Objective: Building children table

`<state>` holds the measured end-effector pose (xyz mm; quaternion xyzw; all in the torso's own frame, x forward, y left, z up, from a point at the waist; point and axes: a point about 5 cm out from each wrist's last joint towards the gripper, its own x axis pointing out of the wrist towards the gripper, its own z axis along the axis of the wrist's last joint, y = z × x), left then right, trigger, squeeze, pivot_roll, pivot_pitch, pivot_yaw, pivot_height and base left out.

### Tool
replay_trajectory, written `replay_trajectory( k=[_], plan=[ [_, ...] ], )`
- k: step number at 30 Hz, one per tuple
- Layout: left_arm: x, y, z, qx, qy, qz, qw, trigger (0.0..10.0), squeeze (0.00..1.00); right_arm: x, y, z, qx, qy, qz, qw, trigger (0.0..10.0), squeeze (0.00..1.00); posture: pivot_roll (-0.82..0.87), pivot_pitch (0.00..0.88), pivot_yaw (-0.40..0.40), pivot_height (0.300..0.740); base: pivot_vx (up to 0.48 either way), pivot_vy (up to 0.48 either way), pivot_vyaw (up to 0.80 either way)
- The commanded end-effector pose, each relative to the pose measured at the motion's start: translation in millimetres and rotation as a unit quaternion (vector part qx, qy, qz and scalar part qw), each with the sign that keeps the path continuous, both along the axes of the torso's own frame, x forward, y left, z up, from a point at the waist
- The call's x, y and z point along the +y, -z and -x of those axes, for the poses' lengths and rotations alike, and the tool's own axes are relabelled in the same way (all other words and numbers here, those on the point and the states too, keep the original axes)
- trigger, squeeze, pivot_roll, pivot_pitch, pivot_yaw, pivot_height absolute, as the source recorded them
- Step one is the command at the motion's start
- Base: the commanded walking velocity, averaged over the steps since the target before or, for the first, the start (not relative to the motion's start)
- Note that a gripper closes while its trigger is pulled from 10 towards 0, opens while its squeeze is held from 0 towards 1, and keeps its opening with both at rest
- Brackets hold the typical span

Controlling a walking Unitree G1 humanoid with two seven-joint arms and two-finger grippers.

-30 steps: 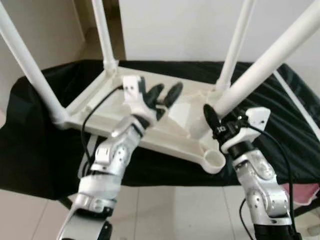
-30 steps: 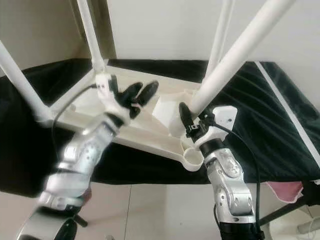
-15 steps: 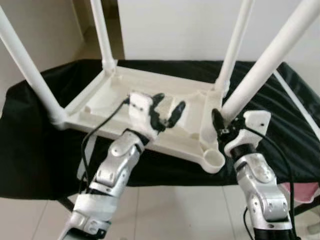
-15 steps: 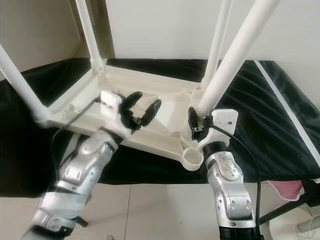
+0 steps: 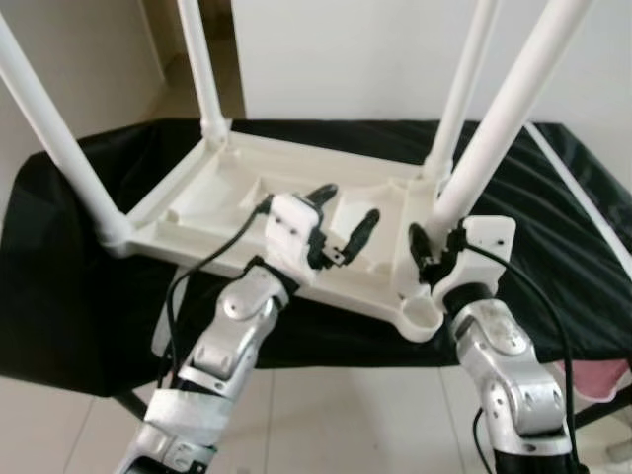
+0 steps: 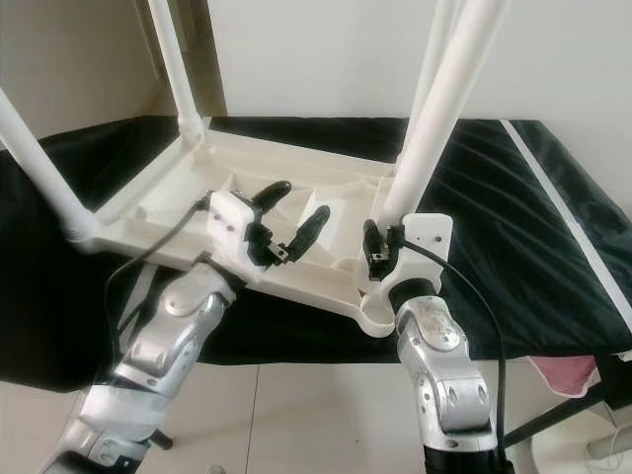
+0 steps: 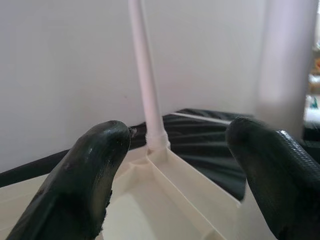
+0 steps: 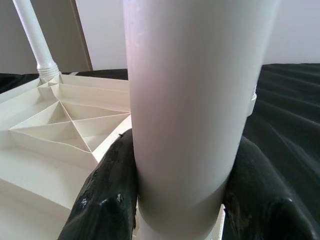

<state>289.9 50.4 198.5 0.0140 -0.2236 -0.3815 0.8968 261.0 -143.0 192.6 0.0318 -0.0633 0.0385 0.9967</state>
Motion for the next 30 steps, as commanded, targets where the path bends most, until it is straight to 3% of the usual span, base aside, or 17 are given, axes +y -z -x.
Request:
replay_trajectory(
  k=[1, 6, 15, 21, 25, 30],
  plan=[
    [-5.5, 8, 8.5, -0.010, 0.072, -0.036, 0.997, 10.0, 0.00, 2.1, -5, 6.8, -0.019, -0.002, 0.011, 1.000, 10.0, 0.00, -0.05, 0.000, -0.016, 0.740, 0.000, 0.000, 0.00],
    [-6.3, 19, 16.6, -0.004, 0.110, -0.060, 0.992, 10.0, 0.00, -0.1, -6, 16.2, -0.049, 0.007, 0.019, 0.999, 10.0, 0.00, -0.05, 0.000, -0.007, 0.740, 0.000, 0.000, 0.00],
    [-5.9, 39, 29.4, 0.016, 0.184, -0.122, 0.975, 10.0, 0.00, -7.5, 5, 27.0, -0.047, 0.014, 0.020, 0.999, 10.0, 0.00, -0.06, 0.000, 0.008, 0.740, 0.000, 0.000, 0.00],
    [-1.4, 41, 31.4, 0.018, 0.202, -0.133, 0.970, 10.0, 0.00, -6.8, 7, 31.2, -0.049, 0.006, 0.016, 0.999, 10.0, 0.00, -0.06, 0.000, 0.011, 0.740, 0.000, 0.000, 0.00],
    [4.1, 43, 37.8, 0.033, 0.243, -0.150, 0.958, 10.0, 0.00, -4.4, 9, 35.1, -0.053, -0.007, 0.017, 0.998, 10.0, 0.00, -0.06, 0.000, 0.018, 0.740, 0.000, 0.000, 0.00],
    [5.6, 42, 39.8, 0.037, 0.250, -0.149, 0.956, 10.0, 0.00, -3.3, 10, 37.3, -0.057, -0.015, 0.020, 0.998, 10.0, 0.00, -0.06, 0.000, 0.021, 0.740, 0.000, 0.000, 0.00]
  ],
)
